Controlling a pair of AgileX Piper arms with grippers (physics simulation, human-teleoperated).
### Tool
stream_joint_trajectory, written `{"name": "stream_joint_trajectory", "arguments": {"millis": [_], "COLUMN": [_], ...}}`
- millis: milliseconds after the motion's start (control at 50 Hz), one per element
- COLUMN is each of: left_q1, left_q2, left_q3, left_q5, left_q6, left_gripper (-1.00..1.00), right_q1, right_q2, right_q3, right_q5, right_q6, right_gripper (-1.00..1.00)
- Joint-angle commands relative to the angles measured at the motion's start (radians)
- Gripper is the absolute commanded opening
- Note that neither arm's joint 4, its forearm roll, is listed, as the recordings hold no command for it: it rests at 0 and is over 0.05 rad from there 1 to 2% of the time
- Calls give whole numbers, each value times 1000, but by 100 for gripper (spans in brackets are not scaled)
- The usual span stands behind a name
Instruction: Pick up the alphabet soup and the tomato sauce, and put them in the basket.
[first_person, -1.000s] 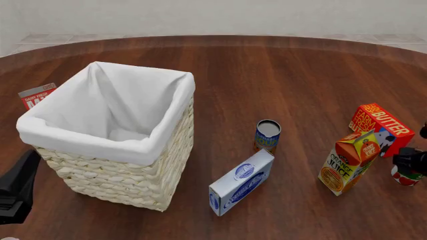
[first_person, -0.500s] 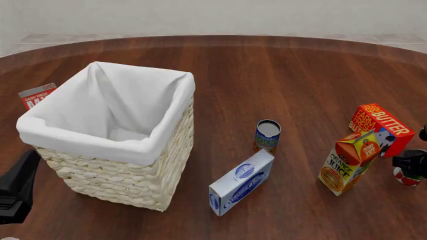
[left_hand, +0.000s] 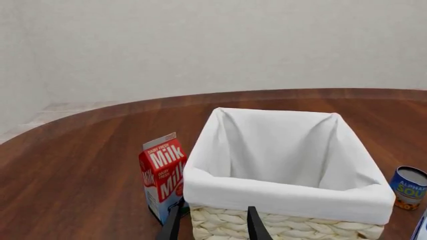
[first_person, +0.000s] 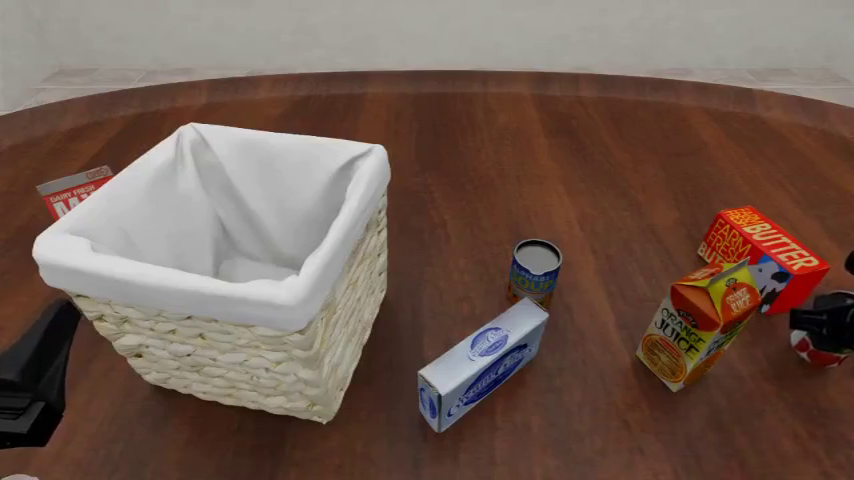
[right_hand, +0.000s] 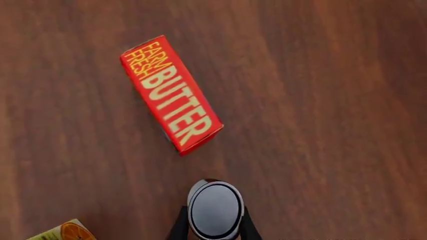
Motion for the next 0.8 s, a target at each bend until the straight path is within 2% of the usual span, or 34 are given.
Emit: {"name": "stream_joint_trajectory", "arguments": {"millis": [20,800], "left_q1": [-1,-5], "left_q2": [0,0], "left_q3": [0,0], "left_q5": [-2,-5], "left_q6": [4,9], "left_gripper": [100,100], "right_q1": [16,38], "right_q2": [-86,-322], "right_q3": [1,-23], "right_q5": [60,257], "right_q6": [25,59], "right_gripper": [-100,-100]}}
